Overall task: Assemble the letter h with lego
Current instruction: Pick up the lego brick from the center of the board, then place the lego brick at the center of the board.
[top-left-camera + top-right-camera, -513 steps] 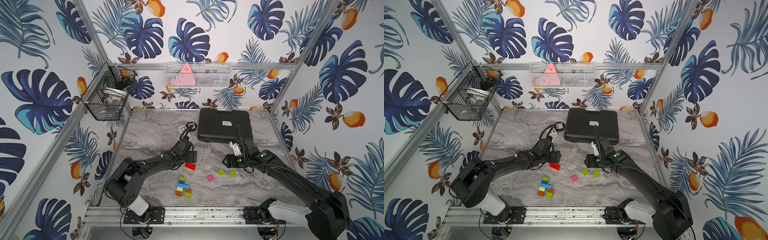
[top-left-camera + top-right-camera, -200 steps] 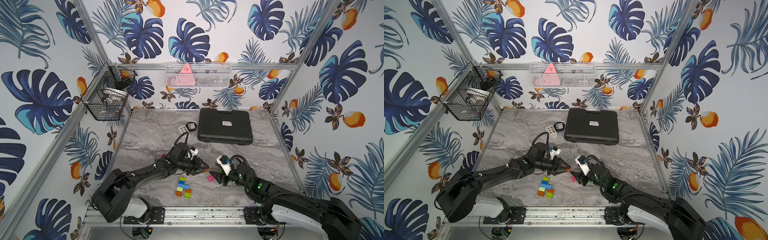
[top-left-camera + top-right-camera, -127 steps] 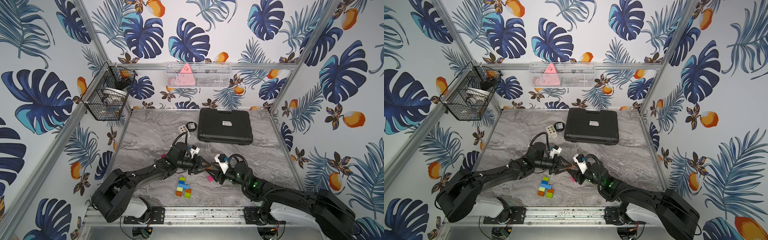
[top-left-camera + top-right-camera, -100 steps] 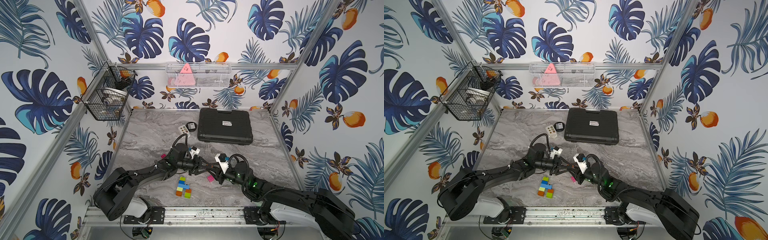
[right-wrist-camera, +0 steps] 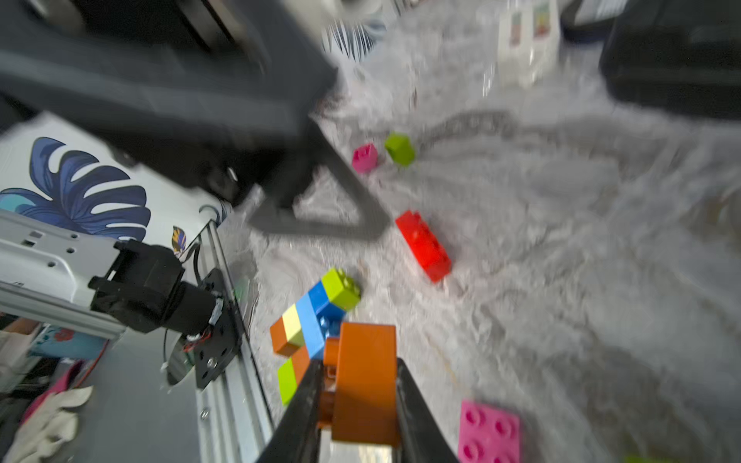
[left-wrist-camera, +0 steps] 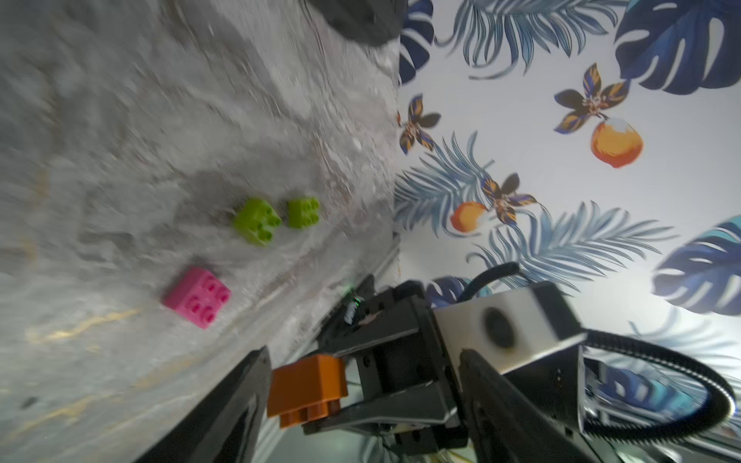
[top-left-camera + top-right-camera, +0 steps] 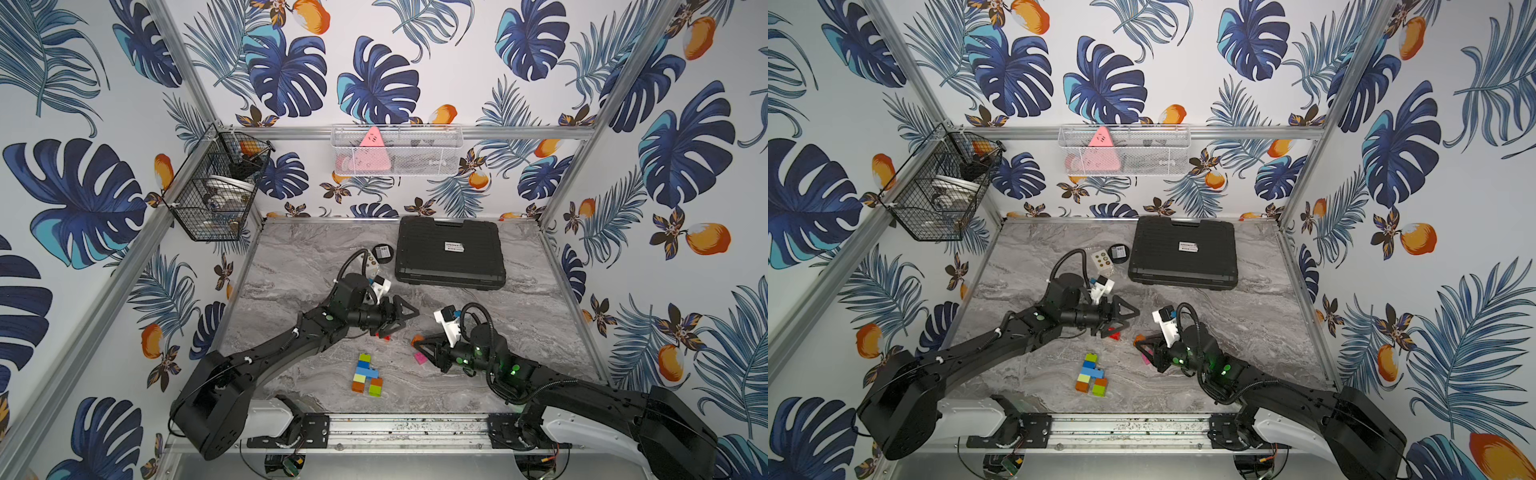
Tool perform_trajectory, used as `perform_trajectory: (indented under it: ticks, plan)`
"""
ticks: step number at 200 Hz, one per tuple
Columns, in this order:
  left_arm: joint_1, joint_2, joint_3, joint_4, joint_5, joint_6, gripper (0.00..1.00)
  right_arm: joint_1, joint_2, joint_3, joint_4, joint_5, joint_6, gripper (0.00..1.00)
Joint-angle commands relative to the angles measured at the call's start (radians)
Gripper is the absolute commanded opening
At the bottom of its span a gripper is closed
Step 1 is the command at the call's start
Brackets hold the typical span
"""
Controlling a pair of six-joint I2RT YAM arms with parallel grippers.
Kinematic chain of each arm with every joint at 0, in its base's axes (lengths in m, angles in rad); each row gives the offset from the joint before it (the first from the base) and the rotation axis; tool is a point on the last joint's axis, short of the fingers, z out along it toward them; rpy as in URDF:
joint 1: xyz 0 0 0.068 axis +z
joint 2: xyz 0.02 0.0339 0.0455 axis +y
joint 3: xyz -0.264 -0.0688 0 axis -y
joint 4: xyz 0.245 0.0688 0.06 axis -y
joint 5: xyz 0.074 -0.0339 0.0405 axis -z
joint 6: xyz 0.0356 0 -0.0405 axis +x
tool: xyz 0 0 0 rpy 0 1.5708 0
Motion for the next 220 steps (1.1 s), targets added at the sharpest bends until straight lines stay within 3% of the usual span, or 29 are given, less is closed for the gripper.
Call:
perform_trajectory:
  ticks: [1,27,44,80,134,174,220]
  plan:
    - [0.004,-0.055,0.059,-0.370,-0.400,0.302,0.82,0.001,0.005,-0.008,-0.206,-0.124,0.209,0.26]
    - [0.003,-0.091,0.044,-0.409,-0.696,0.374,0.83,0.000,0.084,-0.022,-0.241,-0.234,0.299,0.26]
    - [0.003,-0.065,0.048,-0.441,-0.831,0.379,0.83,0.002,0.142,-0.041,-0.191,-0.282,0.351,0.26]
    - [0.004,0.059,0.074,-0.485,-1.061,0.339,0.85,-0.001,0.226,-0.030,-0.234,-0.249,0.358,0.26]
    - [0.006,0.113,0.085,-0.463,-1.102,0.352,0.85,-0.004,0.166,0.013,-0.463,-0.061,0.322,0.40]
    - [0.024,0.147,0.106,-0.479,-1.149,0.344,0.91,-0.005,0.106,0.026,-0.542,-0.039,0.311,0.51]
    - [0.111,0.252,0.146,-0.443,-1.095,0.420,0.90,-0.005,0.009,0.110,-0.712,0.034,0.251,0.59]
